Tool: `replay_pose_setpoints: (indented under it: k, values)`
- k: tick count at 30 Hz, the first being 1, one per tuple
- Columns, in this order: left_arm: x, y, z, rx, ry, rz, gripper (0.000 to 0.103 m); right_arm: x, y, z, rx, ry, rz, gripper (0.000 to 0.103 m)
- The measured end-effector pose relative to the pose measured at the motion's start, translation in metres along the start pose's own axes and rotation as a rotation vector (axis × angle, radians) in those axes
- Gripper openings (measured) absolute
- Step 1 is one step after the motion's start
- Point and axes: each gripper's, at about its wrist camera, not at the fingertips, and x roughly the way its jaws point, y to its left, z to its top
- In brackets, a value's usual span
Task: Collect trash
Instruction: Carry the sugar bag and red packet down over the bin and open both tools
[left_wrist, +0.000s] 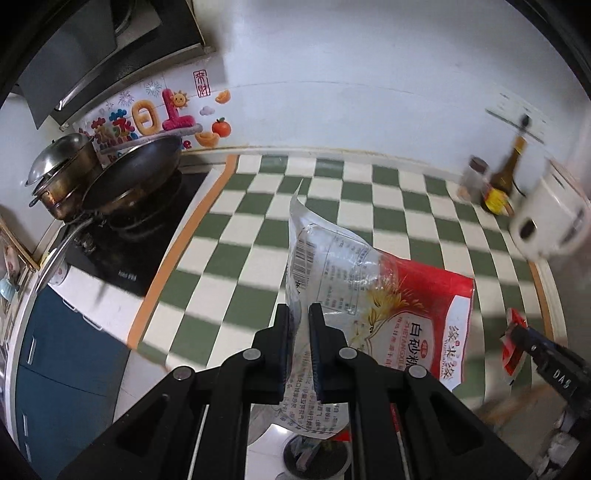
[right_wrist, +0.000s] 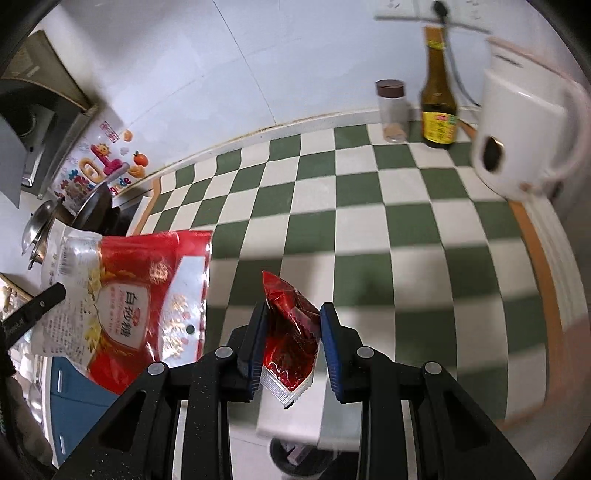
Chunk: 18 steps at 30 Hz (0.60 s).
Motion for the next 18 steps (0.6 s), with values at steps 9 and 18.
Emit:
replay_pose_setpoints:
  k: [9, 18]
  values:
    - [-0.007, 0.034, -0.125, 0.098, 0.145, -0.049, 0.008, -0.064, 0.021, -0.168, 0.113, 0.056, -0.085, 0.03]
    - [0.081, 0.049, -0.226, 0.082, 0.378, 0.005, 0.008, -0.011, 0.007, -0.293, 0.162, 0.284, -0.124, 0.03]
